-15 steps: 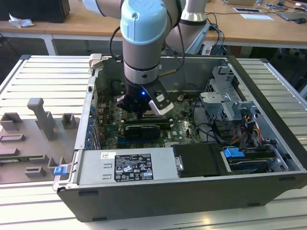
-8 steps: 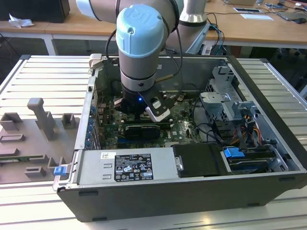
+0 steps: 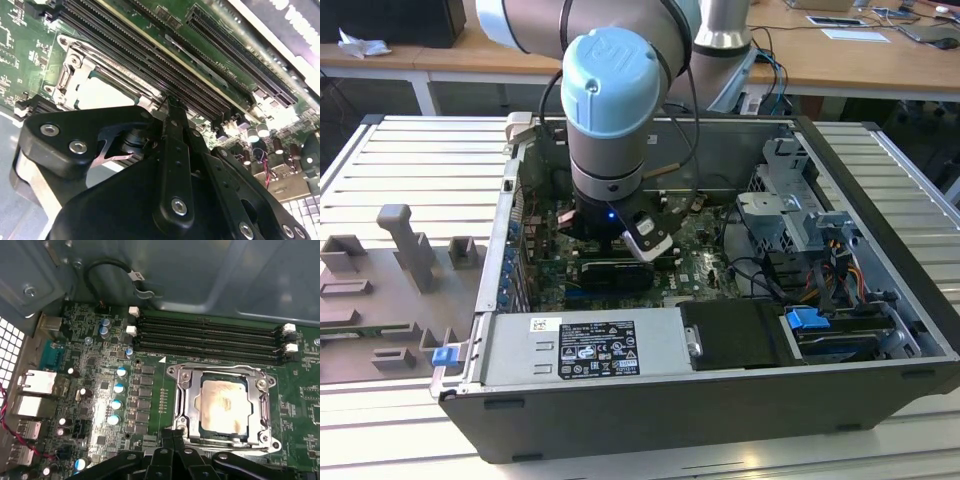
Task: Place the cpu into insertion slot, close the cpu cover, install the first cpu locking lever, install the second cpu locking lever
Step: 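Install the second cpu locking lever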
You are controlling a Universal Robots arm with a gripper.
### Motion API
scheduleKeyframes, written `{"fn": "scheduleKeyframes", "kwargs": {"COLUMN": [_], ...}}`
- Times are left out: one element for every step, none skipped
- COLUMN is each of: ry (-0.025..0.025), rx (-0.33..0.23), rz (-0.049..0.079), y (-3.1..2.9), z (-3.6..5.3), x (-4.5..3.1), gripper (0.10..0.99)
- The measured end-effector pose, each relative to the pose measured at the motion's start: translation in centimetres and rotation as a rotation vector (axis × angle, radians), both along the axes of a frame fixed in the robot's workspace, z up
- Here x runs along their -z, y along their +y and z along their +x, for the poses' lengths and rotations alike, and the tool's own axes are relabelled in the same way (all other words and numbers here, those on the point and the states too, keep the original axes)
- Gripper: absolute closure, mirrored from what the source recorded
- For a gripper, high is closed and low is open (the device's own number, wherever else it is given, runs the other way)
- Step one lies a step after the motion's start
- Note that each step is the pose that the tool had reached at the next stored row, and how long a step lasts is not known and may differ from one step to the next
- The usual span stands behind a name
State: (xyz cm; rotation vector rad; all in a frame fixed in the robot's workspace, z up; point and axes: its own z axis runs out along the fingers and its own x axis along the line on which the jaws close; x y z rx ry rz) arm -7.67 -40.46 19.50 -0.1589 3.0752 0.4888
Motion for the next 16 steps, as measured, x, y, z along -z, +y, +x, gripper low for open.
{"fn": "scheduleKeyframes", "kwargs": {"ry": [0.0002, 0.0001, 0.0001, 0.0002, 0.0003, 0.0001, 0.0001, 0.0002, 0.0001, 0.0001, 0.0001, 0.0001, 0.0001, 0.0002, 0.0002, 0.0], "rx": [0.0, 0.0, 0.0, 0.0, 0.0, 0.0, 0.0, 0.0, 0.0, 0.0, 0.0, 0.0, 0.0, 0.0, 0.0, 0.0], "rz": [0.004, 0.006, 0.006, 0.006, 0.006, 0.006, 0.006, 0.006, 0.006, 0.006, 0.006, 0.006, 0.006, 0.006, 0.006, 0.006], "y": [0.03, 0.06, 0.06, 0.06, 0.05, 0.06, 0.07, 0.09, 0.09, 0.09, 0.09, 0.09, 0.1, 0.11, 0.11, 0.12], "z": [-0.09, -0.2, -0.29, -0.3, -0.31, -0.31, -0.32, -0.32, -0.32, -0.32, -0.32, -0.32, -0.32, -0.32, -0.32, -0.32], "x": [0.09, 0.14, 0.14, 0.14, 0.04, -0.11, -0.56, -1.08, -1.25, -1.45, -1.69, -1.92, -2.22, -2.44, -2.65, -2.78], "gripper": [0.98, 0.98, 0.98, 0.98, 0.98, 0.98, 0.98, 0.98, 0.98, 0.98, 0.98, 0.98, 0.98, 0.98, 0.98, 0.98]}}
